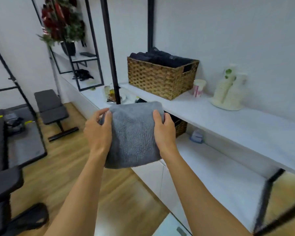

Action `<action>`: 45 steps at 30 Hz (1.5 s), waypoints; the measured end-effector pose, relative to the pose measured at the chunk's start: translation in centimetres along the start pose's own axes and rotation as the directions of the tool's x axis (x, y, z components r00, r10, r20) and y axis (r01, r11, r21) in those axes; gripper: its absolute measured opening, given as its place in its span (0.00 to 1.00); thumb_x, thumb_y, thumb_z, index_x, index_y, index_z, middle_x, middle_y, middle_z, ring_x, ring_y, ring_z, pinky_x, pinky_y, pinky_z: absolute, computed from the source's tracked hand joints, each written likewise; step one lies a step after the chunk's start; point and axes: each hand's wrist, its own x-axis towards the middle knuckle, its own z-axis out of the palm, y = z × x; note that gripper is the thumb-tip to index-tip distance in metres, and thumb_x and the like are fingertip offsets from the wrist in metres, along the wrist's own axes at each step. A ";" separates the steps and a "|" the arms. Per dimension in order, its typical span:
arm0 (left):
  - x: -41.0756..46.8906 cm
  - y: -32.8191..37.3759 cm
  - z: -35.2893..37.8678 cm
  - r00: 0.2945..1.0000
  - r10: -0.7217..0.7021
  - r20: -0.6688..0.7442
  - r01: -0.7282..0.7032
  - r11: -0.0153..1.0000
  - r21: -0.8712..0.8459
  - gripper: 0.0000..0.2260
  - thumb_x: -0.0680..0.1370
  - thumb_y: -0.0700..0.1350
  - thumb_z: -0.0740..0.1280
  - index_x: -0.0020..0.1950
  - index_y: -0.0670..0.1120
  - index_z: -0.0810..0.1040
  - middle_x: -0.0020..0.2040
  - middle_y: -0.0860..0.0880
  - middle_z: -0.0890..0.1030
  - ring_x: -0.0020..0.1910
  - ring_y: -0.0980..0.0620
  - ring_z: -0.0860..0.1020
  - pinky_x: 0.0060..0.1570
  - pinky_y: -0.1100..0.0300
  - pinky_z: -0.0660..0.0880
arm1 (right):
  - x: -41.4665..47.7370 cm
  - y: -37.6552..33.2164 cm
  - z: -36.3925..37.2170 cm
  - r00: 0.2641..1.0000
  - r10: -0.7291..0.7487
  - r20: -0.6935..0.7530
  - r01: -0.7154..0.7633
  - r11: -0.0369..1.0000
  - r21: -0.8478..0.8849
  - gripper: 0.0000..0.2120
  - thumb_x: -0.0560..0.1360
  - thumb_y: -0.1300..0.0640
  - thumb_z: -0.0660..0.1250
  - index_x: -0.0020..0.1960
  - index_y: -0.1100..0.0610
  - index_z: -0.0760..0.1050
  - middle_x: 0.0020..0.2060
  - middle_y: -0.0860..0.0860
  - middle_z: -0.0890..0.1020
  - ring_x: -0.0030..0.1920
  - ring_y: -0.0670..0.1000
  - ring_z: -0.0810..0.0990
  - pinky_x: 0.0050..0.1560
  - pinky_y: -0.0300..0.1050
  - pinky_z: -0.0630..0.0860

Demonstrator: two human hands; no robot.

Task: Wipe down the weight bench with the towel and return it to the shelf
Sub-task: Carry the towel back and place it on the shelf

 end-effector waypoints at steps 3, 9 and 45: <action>0.8 -1.5 4.0 0.991 0.010 0.132 -0.002 0.998 -0.060 0.10 0.78 0.49 0.65 0.56 0.50 0.82 0.51 0.52 0.83 0.51 0.55 0.79 0.53 0.59 0.75 | 1.4 2.0 -1.3 0.993 0.046 -0.108 -0.045 0.999 0.013 0.10 0.78 0.40 0.58 0.43 0.44 0.70 0.42 0.37 0.76 0.43 0.38 0.74 0.40 0.36 0.67; 1.4 -3.1 11.1 0.934 0.022 0.355 0.035 0.988 -0.151 0.07 0.78 0.50 0.66 0.53 0.55 0.81 0.49 0.59 0.82 0.50 0.65 0.78 0.54 0.63 0.75 | 2.5 4.5 -4.7 0.946 0.122 -0.299 -0.122 0.992 0.018 0.06 0.79 0.41 0.58 0.47 0.41 0.69 0.45 0.36 0.75 0.45 0.35 0.74 0.39 0.32 0.66; -16.6 -34.8 61.3 0.422 0.312 0.851 -0.279 0.938 -0.206 0.16 0.77 0.36 0.62 0.63 0.45 0.78 0.60 0.42 0.78 0.59 0.46 0.76 0.61 0.60 0.70 | 18.7 53.5 -26.8 0.685 0.033 -0.727 -0.620 0.550 -0.559 0.16 0.81 0.50 0.55 0.65 0.57 0.63 0.54 0.58 0.77 0.54 0.60 0.77 0.59 0.58 0.71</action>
